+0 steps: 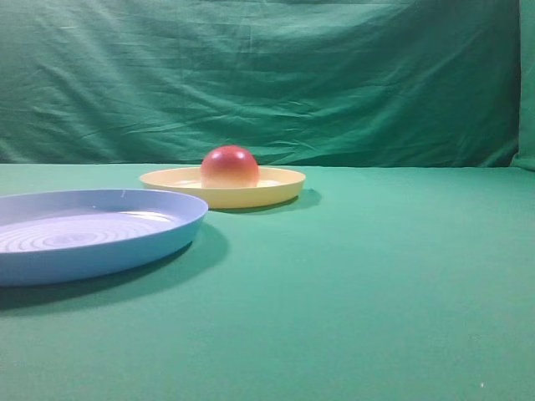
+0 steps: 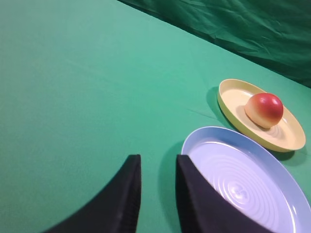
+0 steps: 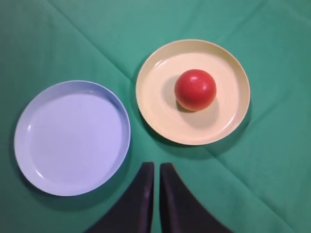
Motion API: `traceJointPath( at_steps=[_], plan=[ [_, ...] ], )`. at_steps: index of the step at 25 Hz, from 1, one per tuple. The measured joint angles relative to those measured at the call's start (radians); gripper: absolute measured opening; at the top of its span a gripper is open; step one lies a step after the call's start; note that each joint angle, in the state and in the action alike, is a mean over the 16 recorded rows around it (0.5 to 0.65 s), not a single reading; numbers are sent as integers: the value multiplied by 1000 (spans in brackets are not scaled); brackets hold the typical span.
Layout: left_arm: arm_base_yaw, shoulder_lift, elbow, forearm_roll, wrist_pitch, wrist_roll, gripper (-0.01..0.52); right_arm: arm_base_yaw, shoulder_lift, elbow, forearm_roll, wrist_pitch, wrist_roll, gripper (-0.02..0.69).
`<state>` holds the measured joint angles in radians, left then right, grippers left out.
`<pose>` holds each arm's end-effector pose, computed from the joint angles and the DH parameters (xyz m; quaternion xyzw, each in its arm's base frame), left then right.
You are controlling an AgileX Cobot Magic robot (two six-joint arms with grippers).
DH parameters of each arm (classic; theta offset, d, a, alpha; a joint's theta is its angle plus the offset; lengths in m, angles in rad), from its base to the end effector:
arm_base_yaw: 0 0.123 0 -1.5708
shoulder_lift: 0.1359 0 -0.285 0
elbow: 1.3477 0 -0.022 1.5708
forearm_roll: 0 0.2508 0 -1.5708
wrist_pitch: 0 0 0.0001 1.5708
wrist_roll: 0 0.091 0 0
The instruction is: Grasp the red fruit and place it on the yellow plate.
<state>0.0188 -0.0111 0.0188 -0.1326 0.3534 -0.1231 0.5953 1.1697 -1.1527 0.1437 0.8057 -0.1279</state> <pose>0.0531 -0.0032 0.1759 -0.0920 0.7907 -0.0872 0.5989 0.1945 0.1431 0.3771 -0.2997 0.8614 0.1593 0.3779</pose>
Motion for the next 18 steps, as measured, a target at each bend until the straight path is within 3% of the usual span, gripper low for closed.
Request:
traceJointPath(
  at_steps=[7, 18],
  plan=[
    [0, 0, 0, 0, 0, 0, 157, 0, -298, 270, -2, -66, 0, 0],
    [0, 0, 0, 0, 0, 0, 157, -20, -545, 478, -54, -96, 17, 0]
  ],
)
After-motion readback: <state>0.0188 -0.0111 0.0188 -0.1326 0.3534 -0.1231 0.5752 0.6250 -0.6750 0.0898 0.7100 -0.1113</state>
